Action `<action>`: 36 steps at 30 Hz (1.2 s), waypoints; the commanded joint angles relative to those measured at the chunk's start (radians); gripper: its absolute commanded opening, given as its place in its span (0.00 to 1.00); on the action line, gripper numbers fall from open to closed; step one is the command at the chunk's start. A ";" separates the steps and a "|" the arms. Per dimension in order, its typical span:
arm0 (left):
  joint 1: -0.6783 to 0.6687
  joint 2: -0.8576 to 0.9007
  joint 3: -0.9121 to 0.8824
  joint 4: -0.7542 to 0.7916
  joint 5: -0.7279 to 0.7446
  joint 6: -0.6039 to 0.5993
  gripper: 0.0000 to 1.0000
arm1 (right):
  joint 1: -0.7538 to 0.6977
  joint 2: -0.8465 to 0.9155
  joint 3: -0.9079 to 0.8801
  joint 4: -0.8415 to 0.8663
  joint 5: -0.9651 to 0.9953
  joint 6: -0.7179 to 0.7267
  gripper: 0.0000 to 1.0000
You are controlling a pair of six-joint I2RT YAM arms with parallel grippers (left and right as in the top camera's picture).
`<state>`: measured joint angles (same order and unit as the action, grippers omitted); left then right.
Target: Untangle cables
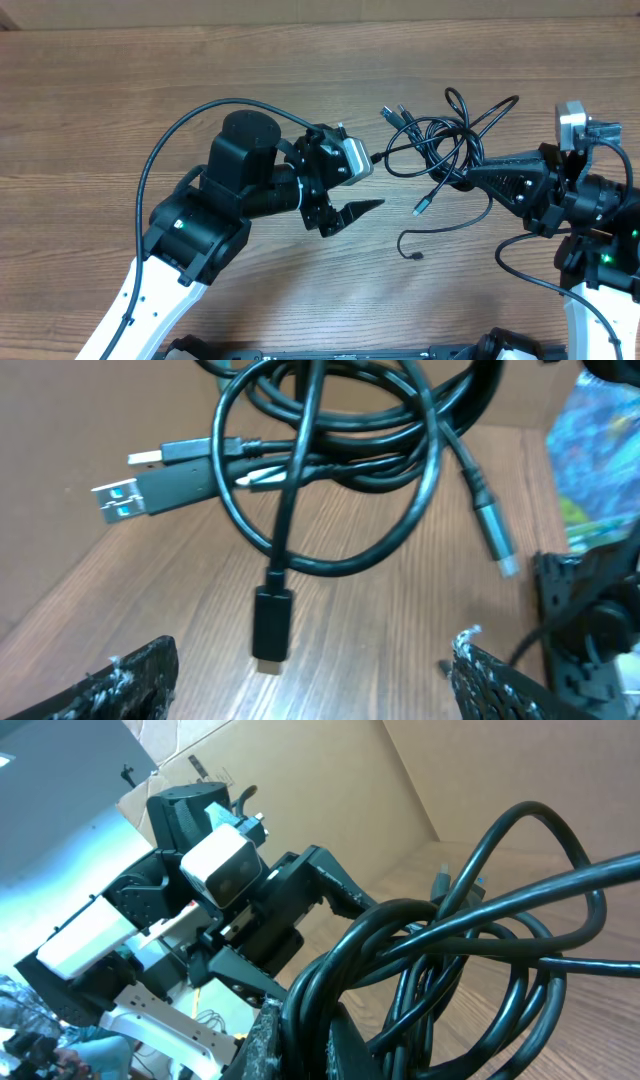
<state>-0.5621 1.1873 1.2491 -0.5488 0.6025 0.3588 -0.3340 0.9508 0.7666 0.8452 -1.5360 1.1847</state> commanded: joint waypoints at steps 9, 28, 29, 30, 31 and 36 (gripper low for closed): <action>0.005 0.066 0.016 0.096 -0.037 0.038 0.81 | 0.060 -0.010 0.020 0.010 -0.032 0.028 0.04; 0.006 0.071 0.017 0.119 0.007 0.019 0.04 | 0.060 -0.006 0.020 0.010 -0.033 0.023 0.04; 0.006 0.064 0.017 0.119 0.019 0.019 0.04 | 0.059 -0.006 0.020 0.010 -0.033 0.022 0.04; 0.006 0.052 0.017 0.119 0.024 0.018 0.04 | 0.058 -0.004 0.020 0.010 -0.033 0.019 0.04; 0.006 0.037 0.017 0.119 0.024 0.013 0.04 | 0.058 -0.002 0.020 0.010 -0.033 0.019 0.04; 0.008 -0.057 0.017 0.116 0.007 0.012 0.04 | 0.058 0.025 0.020 0.010 -0.033 0.016 0.04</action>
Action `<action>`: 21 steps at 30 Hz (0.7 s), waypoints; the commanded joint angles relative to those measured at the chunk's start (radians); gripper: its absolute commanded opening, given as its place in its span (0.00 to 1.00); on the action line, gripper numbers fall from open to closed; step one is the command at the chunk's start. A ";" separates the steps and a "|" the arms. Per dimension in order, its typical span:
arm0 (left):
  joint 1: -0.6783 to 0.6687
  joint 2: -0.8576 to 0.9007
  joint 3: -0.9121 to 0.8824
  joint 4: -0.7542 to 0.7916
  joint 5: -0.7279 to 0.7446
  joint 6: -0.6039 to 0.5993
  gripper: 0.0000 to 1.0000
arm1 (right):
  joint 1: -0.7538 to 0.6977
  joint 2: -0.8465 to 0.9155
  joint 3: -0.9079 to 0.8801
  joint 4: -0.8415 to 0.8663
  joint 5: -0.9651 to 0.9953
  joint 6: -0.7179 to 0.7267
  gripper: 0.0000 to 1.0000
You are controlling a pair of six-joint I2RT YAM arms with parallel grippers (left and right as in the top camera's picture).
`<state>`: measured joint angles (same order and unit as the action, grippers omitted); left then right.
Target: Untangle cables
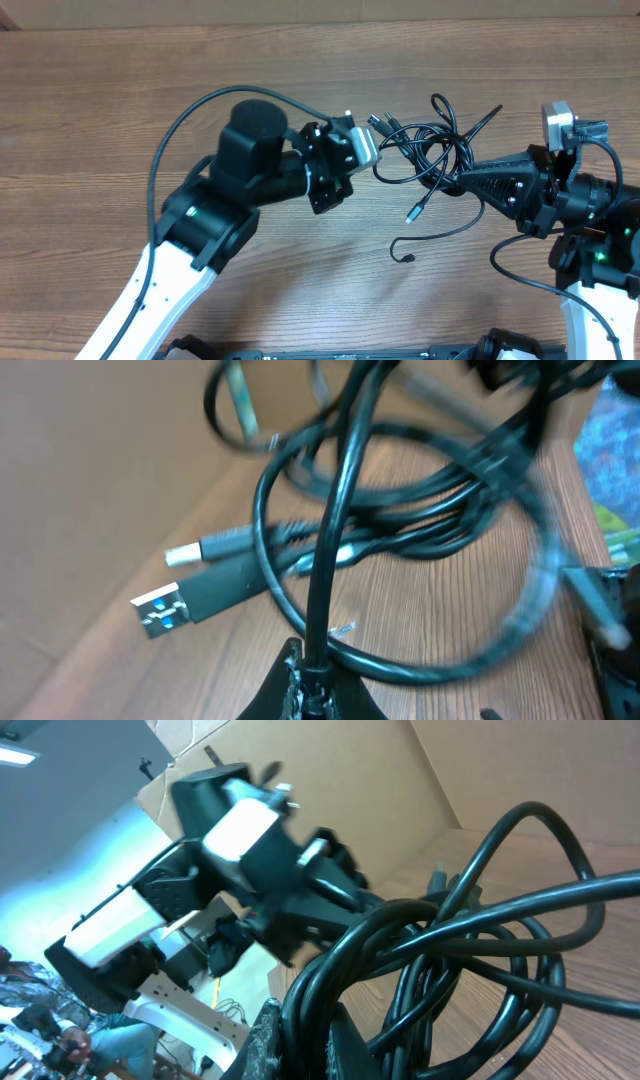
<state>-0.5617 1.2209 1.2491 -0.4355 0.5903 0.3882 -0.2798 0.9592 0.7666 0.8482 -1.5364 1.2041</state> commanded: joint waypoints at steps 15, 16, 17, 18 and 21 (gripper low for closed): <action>0.007 -0.347 0.017 -0.089 -0.197 -0.019 0.04 | 0.004 0.063 0.020 0.019 -0.032 -0.012 0.04; 0.007 -0.358 0.017 -0.092 -0.196 -0.019 0.04 | 0.004 0.063 0.020 0.019 -0.032 -0.020 0.04; 0.007 -0.366 0.017 -0.096 -0.190 -0.019 0.04 | 0.004 0.063 0.020 0.018 -0.032 -0.026 0.04; 0.007 -0.376 0.017 -0.100 -0.177 -0.019 0.04 | 0.004 0.063 0.020 0.018 -0.032 -0.031 0.04; 0.007 -0.401 0.017 -0.122 -0.145 -0.018 0.04 | 0.003 0.065 0.020 0.019 -0.032 -0.034 0.04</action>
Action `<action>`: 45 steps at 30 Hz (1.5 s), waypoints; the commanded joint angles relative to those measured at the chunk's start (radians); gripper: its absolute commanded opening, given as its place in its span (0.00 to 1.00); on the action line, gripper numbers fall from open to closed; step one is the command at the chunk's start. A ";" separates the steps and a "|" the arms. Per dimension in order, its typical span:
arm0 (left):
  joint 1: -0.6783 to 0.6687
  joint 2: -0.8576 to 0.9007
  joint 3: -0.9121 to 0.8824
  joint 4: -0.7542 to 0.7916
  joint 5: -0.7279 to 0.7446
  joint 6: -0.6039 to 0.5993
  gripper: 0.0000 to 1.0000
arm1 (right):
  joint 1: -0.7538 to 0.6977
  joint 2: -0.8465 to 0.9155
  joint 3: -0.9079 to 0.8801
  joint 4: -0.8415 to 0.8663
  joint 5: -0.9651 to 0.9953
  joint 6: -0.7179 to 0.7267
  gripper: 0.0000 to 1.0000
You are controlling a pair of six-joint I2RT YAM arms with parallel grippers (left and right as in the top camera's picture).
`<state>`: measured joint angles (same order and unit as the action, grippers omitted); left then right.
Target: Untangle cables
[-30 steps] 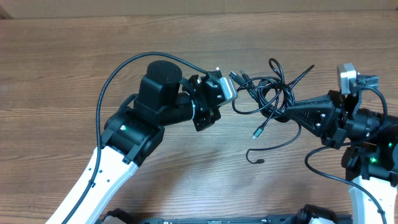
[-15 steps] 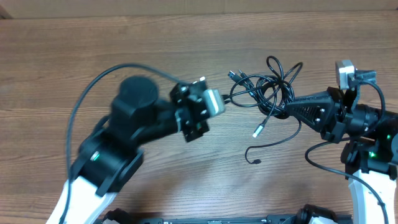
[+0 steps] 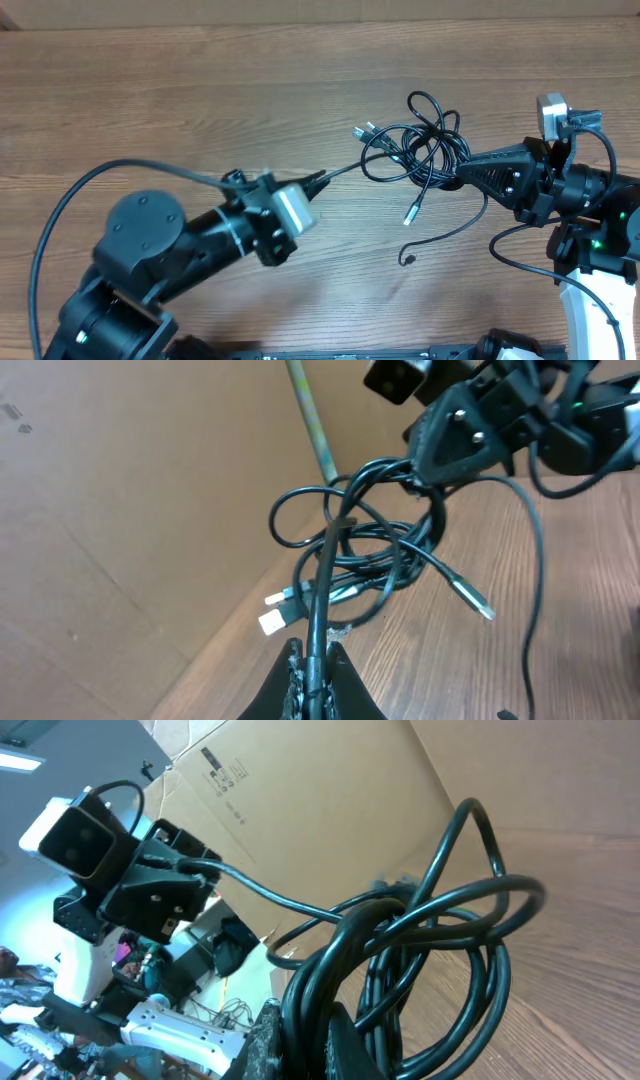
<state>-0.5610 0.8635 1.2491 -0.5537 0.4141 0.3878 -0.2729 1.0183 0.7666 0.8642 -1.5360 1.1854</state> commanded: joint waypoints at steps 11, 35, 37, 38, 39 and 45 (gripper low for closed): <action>0.006 -0.114 0.017 -0.056 0.032 -0.018 0.04 | -0.004 0.055 0.020 0.003 -0.032 -0.034 0.04; 0.006 -0.266 0.017 -0.081 0.050 -0.013 0.04 | -0.004 0.094 0.020 0.003 -0.002 -0.058 0.04; 0.006 -0.266 0.017 -0.117 0.050 -0.013 0.05 | -0.004 0.094 0.020 0.004 -0.002 -0.061 0.04; 0.006 -0.266 0.017 -0.131 0.050 -0.013 0.06 | -0.004 0.094 0.020 0.008 -0.002 -0.061 0.04; 0.006 -0.266 0.017 -0.151 0.050 -0.013 0.08 | -0.004 0.094 0.020 0.016 -0.002 -0.061 0.04; 0.006 -0.266 0.017 -0.241 0.046 -0.004 0.12 | -0.004 0.094 0.020 0.037 0.016 -0.058 0.04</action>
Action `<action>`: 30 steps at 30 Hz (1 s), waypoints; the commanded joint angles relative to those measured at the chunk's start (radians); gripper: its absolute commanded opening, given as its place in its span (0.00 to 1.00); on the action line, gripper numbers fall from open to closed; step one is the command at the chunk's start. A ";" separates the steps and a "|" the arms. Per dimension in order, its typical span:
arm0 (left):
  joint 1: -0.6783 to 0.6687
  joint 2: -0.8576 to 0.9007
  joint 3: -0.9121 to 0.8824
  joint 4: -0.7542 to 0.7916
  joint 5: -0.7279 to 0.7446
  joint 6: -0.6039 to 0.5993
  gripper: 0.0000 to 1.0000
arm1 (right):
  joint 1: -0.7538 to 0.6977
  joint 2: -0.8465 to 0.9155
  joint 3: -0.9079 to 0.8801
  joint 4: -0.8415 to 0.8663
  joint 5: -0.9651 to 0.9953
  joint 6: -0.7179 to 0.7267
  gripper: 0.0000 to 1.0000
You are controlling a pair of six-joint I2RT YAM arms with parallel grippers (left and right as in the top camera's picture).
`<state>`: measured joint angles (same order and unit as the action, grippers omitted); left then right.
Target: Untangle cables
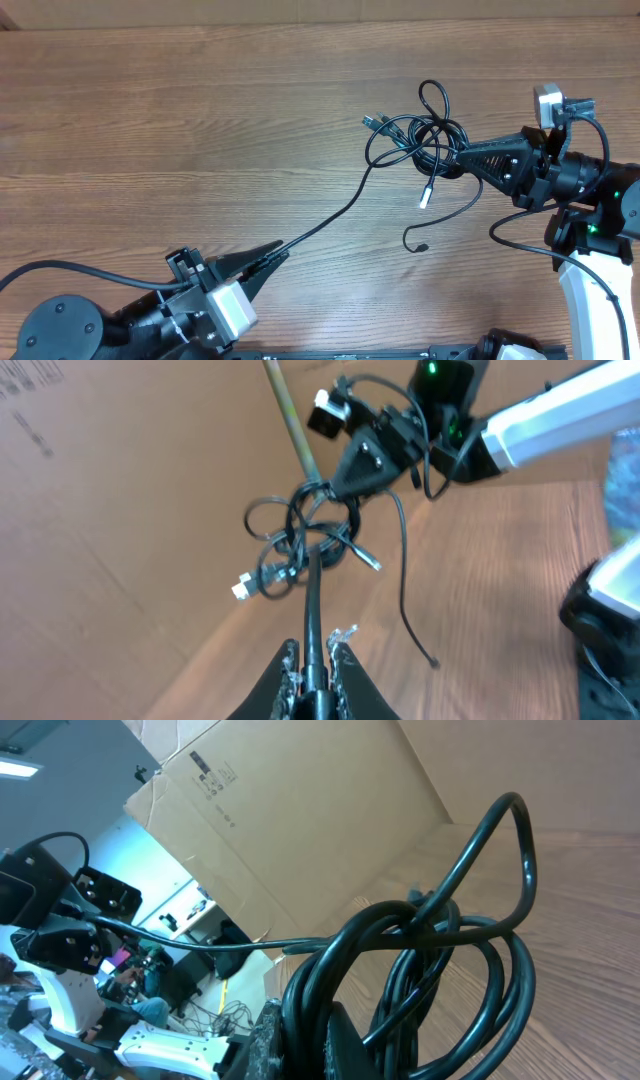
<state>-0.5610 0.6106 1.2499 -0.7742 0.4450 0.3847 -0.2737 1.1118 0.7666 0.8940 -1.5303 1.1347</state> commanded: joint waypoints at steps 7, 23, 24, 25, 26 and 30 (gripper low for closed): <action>0.006 -0.013 0.016 -0.103 -0.010 0.013 0.36 | -0.003 0.000 0.020 0.018 0.011 0.019 0.04; 0.006 0.010 0.015 0.026 -0.037 -0.019 1.00 | 0.013 -0.003 0.020 0.018 -0.039 0.071 0.04; 0.006 0.020 0.015 0.043 -0.037 -0.027 1.00 | 0.026 -0.007 0.020 0.019 -0.039 0.070 0.04; 0.006 0.034 0.015 0.056 -0.037 -0.037 0.99 | 0.043 -0.011 0.020 0.023 -0.039 0.070 0.04; 0.006 0.051 0.015 0.071 -0.037 -0.053 1.00 | 0.060 -0.014 0.020 0.032 -0.039 0.070 0.04; 0.006 0.168 0.015 0.142 -0.037 -0.177 1.00 | 0.189 -0.018 0.020 0.081 -0.039 0.070 0.04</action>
<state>-0.5610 0.6807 1.2530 -0.6655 0.4145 0.3241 -0.1638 1.1099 0.7666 0.9588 -1.5311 1.1957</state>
